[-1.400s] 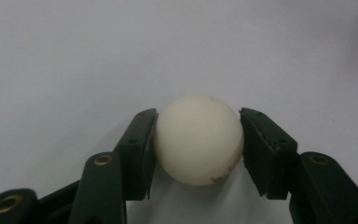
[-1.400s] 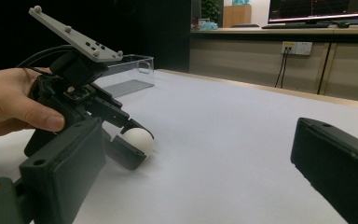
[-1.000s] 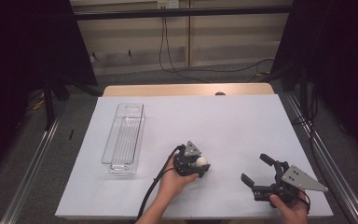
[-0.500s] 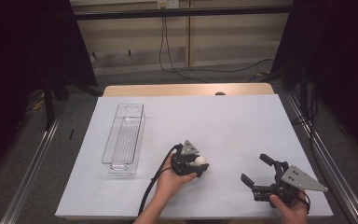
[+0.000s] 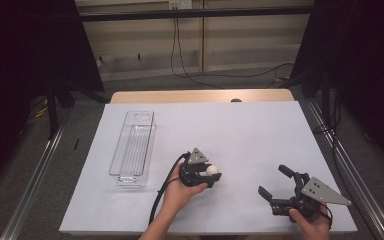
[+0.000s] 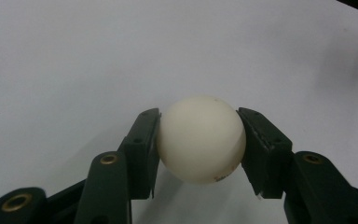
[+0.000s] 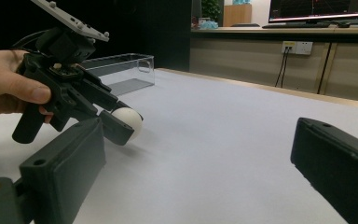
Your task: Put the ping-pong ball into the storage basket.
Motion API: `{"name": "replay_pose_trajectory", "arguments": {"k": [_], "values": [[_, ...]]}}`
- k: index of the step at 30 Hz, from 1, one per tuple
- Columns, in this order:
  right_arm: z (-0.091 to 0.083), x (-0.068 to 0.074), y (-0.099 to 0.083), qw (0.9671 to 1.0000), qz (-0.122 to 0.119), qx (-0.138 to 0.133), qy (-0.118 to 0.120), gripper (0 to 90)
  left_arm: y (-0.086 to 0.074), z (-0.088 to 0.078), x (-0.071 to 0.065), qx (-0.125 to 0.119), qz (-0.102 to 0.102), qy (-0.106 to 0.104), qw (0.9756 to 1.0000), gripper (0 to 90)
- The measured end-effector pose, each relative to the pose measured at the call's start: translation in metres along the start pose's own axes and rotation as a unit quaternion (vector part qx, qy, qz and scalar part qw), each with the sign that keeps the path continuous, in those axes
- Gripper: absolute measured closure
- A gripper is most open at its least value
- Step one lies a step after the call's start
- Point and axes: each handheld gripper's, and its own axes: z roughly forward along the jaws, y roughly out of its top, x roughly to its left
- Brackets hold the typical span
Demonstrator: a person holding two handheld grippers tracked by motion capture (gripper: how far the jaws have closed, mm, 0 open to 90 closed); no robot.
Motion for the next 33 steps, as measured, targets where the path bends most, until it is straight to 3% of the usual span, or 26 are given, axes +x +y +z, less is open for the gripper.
{"name": "replay_pose_trajectory", "arguments": {"k": [33], "values": [[0.000, -0.001, -0.001, 1.0000, 0.000, 0.005, -0.004, 2.8, 0.002, -0.026, 0.016, -0.004, -0.034, 0.005, 0.9994, 51.0]]}}
